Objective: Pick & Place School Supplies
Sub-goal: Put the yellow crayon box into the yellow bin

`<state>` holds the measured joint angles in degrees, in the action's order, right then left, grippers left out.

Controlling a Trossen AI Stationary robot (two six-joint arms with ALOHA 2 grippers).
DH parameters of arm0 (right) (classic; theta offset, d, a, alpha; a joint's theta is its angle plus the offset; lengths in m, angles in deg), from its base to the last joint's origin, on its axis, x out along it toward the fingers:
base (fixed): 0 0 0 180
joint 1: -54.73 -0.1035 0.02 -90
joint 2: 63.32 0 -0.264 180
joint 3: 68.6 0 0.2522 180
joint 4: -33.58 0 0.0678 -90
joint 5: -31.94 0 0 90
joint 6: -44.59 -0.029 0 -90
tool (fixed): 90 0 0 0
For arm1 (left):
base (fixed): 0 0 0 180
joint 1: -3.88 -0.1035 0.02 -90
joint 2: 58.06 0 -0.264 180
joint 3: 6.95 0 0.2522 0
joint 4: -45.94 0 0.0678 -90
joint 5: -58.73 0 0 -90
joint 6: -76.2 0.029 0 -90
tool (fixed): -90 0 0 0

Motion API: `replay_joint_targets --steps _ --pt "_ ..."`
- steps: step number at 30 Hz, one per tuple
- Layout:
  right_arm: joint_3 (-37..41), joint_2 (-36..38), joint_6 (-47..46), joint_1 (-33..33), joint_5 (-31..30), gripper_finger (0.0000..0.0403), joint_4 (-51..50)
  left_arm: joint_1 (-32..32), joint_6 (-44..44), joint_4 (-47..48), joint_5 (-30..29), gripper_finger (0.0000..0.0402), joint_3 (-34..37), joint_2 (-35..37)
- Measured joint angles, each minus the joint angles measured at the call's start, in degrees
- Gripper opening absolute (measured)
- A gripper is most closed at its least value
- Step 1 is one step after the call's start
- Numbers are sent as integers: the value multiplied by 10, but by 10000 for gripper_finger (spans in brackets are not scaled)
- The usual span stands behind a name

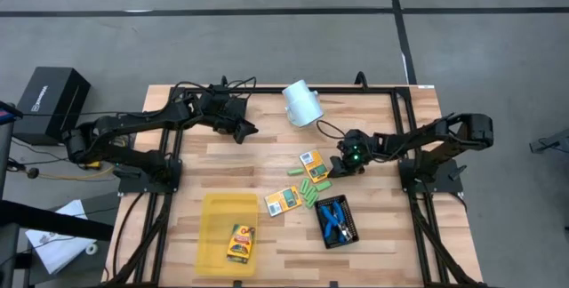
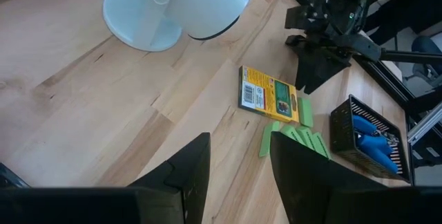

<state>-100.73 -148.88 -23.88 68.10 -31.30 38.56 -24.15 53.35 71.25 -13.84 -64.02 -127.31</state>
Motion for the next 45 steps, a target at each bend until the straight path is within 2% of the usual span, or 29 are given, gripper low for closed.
replay_joint_targets --steps 8,14,17,22,27,32,34,35,39,41,45 --pt "0 0 -10 1 -18 130 9 0 0 0 0 145 0 0" --pt "0 6 3 30 8 131 1 0 0 0 0 145 0 0" --pt "4 14 7 69 2 134 48 0 0 0 0 145 0 0" --pt "-17 58 -4 127 -3 136 185 0 0 0 1 145 0 0" --pt "-94 121 25 154 -16 133 205 0 0 0 1 145 0 0" --pt "-238 157 82 160 -31 135 198 0 2 -1 1 145 0 0" --pt "-316 160 116 150 -35 136 150 0 3 0 1 145 0 0" --pt "-357 160 140 140 -37 136 94 0 3 -1 1 145 0 0" --pt "-530 129 284 49 -72 131 -238 0 3 -1 2 145 0 0" --pt "-587 105 335 -3 -110 129 -387 0 3 -1 2 145 0 0" --pt "-619 65 339 -91 -172 128 -435 0 3 -1 2 145 0 0"
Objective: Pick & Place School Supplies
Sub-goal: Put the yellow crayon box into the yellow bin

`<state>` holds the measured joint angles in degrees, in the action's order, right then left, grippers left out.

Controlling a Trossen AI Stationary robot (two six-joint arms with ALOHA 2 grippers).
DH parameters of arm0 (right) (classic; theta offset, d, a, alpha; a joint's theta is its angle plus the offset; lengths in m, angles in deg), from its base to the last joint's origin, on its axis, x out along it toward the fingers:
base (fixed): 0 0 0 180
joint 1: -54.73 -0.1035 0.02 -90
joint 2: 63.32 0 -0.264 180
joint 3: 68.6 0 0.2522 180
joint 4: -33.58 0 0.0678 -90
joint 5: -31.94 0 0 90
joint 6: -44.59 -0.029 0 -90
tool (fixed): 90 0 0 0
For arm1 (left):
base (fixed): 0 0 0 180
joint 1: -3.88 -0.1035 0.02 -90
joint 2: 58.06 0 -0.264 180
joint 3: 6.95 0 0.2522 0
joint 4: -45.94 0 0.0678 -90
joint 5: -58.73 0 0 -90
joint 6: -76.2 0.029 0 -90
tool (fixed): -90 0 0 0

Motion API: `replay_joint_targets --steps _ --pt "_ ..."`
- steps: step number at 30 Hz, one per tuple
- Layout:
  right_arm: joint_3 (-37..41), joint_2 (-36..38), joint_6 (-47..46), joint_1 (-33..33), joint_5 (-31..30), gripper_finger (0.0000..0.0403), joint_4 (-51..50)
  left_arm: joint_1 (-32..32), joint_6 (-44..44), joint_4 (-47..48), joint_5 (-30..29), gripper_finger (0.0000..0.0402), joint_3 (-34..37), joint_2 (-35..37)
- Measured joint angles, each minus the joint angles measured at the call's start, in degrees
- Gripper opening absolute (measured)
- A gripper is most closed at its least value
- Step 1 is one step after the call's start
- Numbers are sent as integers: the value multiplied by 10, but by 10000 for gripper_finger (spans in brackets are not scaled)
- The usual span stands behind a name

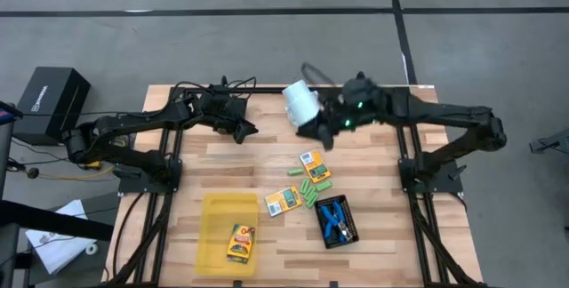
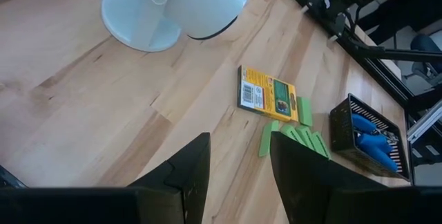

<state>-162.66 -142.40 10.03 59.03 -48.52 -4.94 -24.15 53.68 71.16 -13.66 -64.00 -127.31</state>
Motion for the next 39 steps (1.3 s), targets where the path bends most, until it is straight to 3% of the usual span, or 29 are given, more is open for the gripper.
replay_joint_targets --steps 3,5,10,17,20,23,26,30,34,39 --pt "16 -26 -33 -50 -35 129 -20 0 0 0 1 145 0 0" --pt "59 -25 -66 -70 -67 129 23 0 0 0 2 145 0 0" --pt "259 -11 -186 -102 -129 126 335 0 1 1 3 145 0 0" --pt "502 -19 -311 -115 -268 119 577 0 1 6 36 145 0 0" --pt "591 -21 -349 -122 -357 119 695 0 1 11 39 145 0 0" --pt "677 5 -350 -131 -464 118 824 0 1 15 39 145 0 0" --pt "715 44 -297 -129 -487 118 939 0 1 20 39 145 0 0" --pt "684 138 -196 -113 -469 118 929 0 0 21 39 145 0 0" --pt "617 254 -77 -91 -423 118 823 0 -5 24 39 145 0 0" --pt "574 421 84 -82 -429 118 666 0 -8 25 38 145 0 0"
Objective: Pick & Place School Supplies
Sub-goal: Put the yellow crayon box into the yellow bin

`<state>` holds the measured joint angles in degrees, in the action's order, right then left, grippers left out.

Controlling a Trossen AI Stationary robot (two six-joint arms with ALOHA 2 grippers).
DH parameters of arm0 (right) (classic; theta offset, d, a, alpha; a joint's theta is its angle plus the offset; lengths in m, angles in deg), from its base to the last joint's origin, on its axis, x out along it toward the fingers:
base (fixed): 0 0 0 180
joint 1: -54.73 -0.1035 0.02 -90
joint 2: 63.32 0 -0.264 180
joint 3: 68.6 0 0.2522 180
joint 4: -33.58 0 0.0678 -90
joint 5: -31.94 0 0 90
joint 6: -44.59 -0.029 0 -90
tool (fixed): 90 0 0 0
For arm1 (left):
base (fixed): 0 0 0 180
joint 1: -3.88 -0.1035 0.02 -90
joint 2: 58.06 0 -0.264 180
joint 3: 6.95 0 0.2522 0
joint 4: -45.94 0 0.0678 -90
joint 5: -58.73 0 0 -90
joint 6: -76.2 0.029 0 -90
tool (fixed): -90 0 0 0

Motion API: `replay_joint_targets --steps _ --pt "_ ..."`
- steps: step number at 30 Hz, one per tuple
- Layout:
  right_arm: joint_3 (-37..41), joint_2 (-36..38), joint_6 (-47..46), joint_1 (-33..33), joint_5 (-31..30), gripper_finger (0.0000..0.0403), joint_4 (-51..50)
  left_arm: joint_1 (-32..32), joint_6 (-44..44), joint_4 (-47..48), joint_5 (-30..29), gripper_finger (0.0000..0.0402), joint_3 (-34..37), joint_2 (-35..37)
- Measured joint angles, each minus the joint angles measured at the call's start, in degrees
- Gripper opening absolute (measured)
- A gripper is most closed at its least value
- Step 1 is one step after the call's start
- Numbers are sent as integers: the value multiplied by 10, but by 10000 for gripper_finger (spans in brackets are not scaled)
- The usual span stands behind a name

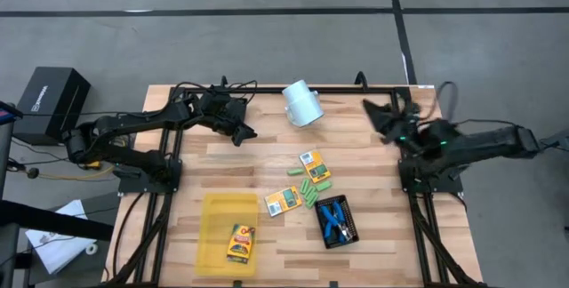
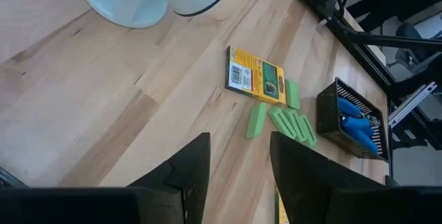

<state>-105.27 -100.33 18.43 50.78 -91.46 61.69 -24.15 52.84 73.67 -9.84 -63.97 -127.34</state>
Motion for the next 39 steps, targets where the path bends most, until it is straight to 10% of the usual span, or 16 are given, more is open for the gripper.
replay_joint_targets --steps 8,20,39 --pt "-42 261 -67 -10 -66 118 -519 0 -1 -1 -6 145 0 0" --pt "-48 94 -241 -4 26 118 -798 -2 -24 -4 -46 145 0 0" --pt "81 -67 -201 117 286 118 -563 -2 -10 -9 -54 145 0 0"
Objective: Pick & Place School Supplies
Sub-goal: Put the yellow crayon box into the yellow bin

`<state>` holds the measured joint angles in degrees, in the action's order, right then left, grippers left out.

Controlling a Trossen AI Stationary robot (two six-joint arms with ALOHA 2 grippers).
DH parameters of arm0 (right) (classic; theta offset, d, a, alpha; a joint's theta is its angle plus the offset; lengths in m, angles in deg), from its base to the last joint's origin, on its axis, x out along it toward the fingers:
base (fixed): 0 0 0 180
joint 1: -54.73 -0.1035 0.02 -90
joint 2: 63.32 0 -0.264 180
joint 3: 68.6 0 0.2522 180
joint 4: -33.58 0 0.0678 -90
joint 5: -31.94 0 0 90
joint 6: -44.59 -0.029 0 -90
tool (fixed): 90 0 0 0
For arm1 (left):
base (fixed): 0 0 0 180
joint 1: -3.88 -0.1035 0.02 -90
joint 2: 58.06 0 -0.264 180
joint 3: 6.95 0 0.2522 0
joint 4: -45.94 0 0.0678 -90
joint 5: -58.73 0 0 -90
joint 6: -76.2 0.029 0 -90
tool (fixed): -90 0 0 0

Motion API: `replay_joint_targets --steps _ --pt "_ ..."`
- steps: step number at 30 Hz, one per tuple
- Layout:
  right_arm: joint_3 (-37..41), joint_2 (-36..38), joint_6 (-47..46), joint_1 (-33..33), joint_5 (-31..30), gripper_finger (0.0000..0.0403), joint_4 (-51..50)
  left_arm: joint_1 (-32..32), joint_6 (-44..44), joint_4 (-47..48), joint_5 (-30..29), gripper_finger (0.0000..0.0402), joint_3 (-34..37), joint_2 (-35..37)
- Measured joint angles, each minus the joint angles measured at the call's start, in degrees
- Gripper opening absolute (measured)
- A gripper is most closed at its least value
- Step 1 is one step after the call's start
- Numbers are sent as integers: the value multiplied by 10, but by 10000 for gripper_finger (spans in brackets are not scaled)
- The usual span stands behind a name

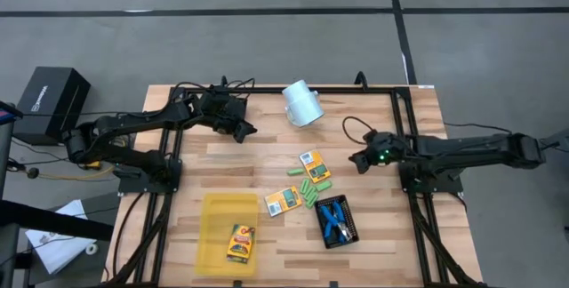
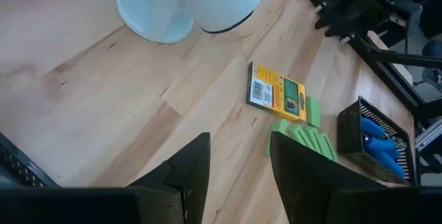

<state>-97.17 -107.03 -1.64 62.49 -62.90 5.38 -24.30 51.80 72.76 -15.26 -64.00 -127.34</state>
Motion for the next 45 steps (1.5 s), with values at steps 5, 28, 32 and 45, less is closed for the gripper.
replay_joint_targets --steps 5,28,32,45 --pt "16 -48 23 37 64 118 75 0 1 0 0 145 0 0" --pt "5 -416 66 131 282 180 422 0 1 -3 2 145 0 0" --pt "-15 -427 79 131 288 213 404 0 1 -2 3 145 0 0" --pt "-22 -425 47 88 312 219 359 0 1 -2 0 145 0 0"
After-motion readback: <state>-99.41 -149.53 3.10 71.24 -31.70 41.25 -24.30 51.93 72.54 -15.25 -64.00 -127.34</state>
